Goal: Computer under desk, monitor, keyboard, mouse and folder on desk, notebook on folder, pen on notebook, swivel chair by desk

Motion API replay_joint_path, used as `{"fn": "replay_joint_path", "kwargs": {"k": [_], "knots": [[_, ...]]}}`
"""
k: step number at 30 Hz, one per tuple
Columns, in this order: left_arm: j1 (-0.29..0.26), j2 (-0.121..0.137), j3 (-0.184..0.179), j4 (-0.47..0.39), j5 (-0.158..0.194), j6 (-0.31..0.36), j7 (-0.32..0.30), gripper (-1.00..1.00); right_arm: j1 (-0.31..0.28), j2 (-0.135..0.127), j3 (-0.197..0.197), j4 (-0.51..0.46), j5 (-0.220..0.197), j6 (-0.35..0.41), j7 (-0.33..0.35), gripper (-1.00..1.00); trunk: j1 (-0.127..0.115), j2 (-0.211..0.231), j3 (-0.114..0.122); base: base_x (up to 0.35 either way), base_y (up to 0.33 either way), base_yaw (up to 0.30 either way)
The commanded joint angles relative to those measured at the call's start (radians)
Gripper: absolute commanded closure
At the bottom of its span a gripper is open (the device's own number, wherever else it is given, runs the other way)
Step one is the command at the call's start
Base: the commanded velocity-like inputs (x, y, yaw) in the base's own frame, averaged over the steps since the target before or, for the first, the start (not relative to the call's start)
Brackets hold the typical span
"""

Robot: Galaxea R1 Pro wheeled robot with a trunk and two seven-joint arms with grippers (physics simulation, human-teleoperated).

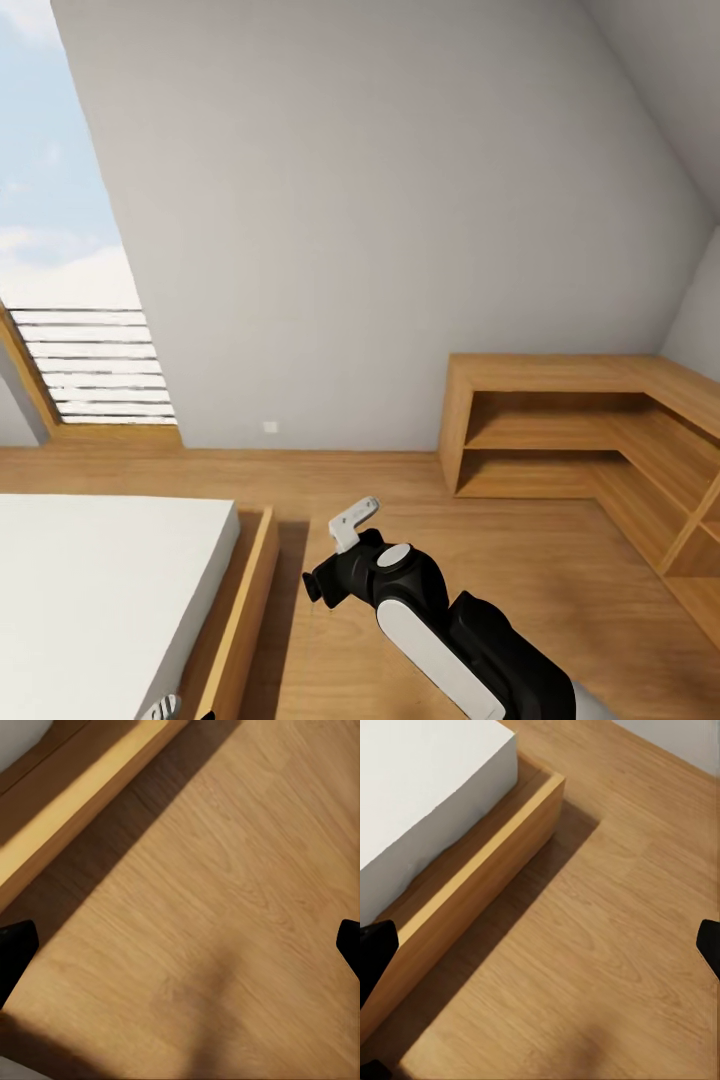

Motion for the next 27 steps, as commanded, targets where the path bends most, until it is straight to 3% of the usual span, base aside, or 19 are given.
{"fn": "replay_joint_path", "kwargs": {"k": [1, 15, 27], "knots": [[0.0, 0.001, -0.002, -0.002, 0.009, 0.001, 0.008, -1.0, -0.001, -0.001, 0.002, -0.001, -0.009, 0.001, -0.01, -1.0, 0.001, -0.001, -0.001, 0.339, -0.043, -0.03], [0.0, 0.001, -0.002, -0.002, 0.009, 0.001, 0.006, -1.0, -0.001, 0.0, 0.001, -0.001, -0.009, -0.001, -0.011, -1.0, 0.001, -0.001, -0.001, 0.339, -0.095, -0.202], [0.0, 0.001, -0.002, -0.002, 0.009, 0.0, 0.007, -1.0, -0.001, 0.0, -0.015, -0.001, -0.009, 0.0, -0.013, -1.0, 0.001, -0.001, -0.001, 0.339, -0.039, -0.061]]}}
